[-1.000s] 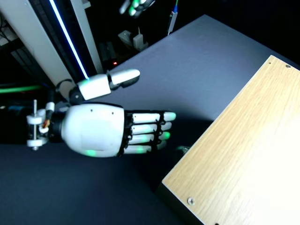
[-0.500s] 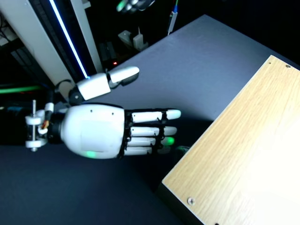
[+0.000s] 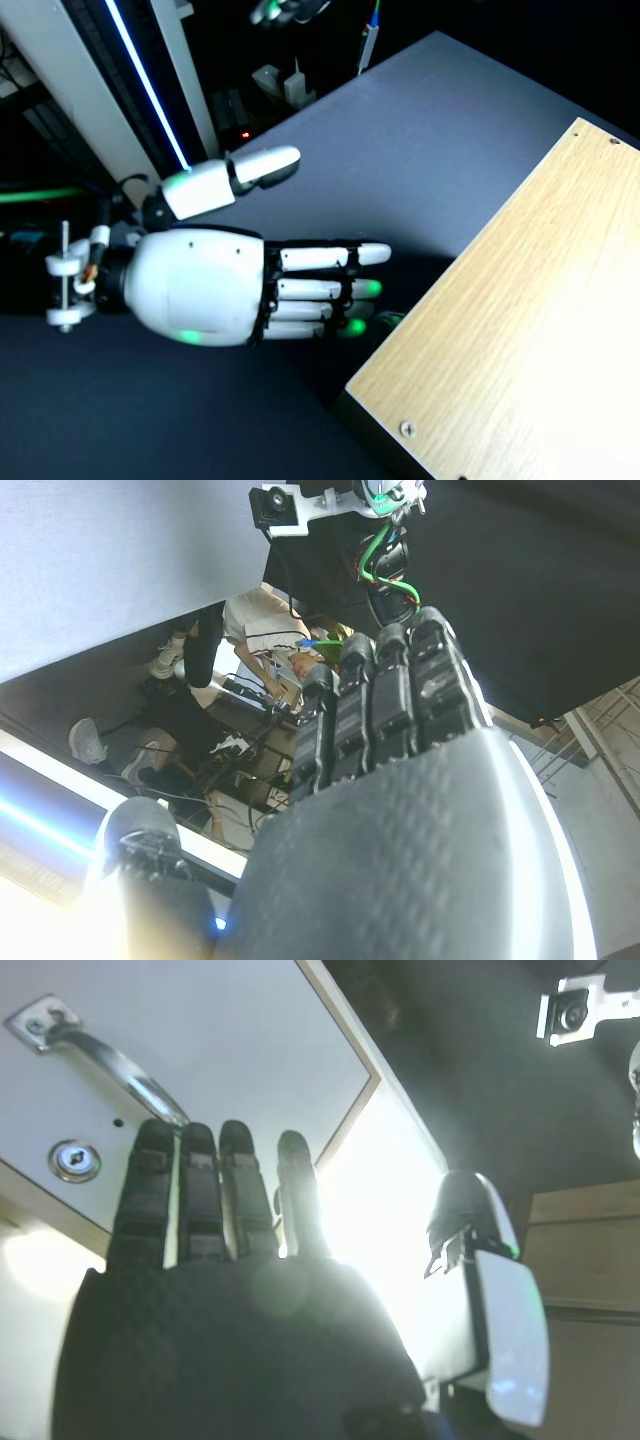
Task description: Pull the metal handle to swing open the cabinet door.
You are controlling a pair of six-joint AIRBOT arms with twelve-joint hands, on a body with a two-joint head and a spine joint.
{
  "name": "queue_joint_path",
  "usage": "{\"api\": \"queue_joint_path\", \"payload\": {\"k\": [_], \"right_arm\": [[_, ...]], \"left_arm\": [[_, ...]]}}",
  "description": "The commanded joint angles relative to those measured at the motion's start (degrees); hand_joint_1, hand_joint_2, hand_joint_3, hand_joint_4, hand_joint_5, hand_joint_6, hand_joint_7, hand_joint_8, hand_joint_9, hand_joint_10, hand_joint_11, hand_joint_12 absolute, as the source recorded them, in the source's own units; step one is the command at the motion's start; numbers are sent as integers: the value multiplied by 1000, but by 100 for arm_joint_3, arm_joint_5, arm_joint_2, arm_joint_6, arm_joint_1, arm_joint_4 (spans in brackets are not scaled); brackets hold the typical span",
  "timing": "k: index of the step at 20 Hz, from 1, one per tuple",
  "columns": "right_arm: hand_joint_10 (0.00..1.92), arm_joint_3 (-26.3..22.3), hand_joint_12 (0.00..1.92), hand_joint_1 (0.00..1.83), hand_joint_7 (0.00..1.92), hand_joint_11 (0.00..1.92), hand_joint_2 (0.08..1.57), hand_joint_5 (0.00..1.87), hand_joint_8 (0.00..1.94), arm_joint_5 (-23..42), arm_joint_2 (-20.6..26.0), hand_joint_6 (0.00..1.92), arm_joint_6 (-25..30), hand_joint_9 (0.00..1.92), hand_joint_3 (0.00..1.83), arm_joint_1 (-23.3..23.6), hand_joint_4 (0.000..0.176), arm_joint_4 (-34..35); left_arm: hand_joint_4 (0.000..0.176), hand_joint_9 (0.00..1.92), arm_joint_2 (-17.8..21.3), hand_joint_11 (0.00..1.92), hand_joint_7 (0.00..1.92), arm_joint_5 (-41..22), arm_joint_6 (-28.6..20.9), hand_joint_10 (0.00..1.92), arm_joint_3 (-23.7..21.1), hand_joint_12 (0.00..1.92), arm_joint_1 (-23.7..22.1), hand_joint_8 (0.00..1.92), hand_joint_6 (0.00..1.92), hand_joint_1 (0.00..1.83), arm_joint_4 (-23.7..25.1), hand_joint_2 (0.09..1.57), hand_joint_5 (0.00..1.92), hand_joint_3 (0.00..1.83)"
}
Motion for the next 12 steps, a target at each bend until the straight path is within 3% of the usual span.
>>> {"api": "queue_joint_path", "payload": {"k": [1,4,6,8,12], "right_arm": [[0,36,0,0,86,0,1121,84,11,562,39,5,59,0,0,102,118,342],[0,93,0,0,67,0,1126,79,1,562,39,2,59,0,2,106,119,532],[0,139,0,0,79,0,1123,97,5,562,39,8,59,0,1,106,103,619],[0,164,0,0,82,0,1136,87,6,558,39,3,59,0,7,106,89,657],[8,167,0,0,97,0,1163,103,9,497,39,8,60,22,16,80,67,626]], "left_arm": [[50,18,36,0,112,-110,30,2,4,0,-39,5,0,0,-553,1043,63,4],[39,1,36,0,95,-110,30,0,4,0,-39,0,0,0,-553,1044,57,4],[22,4,36,0,84,-110,30,2,4,0,-39,1,4,0,-553,1049,66,6],[33,10,36,0,80,-110,30,4,4,0,-39,4,4,0,-553,1046,54,4],[30,0,36,0,72,-110,30,0,4,0,-39,2,2,0,-553,1059,42,9]]}}
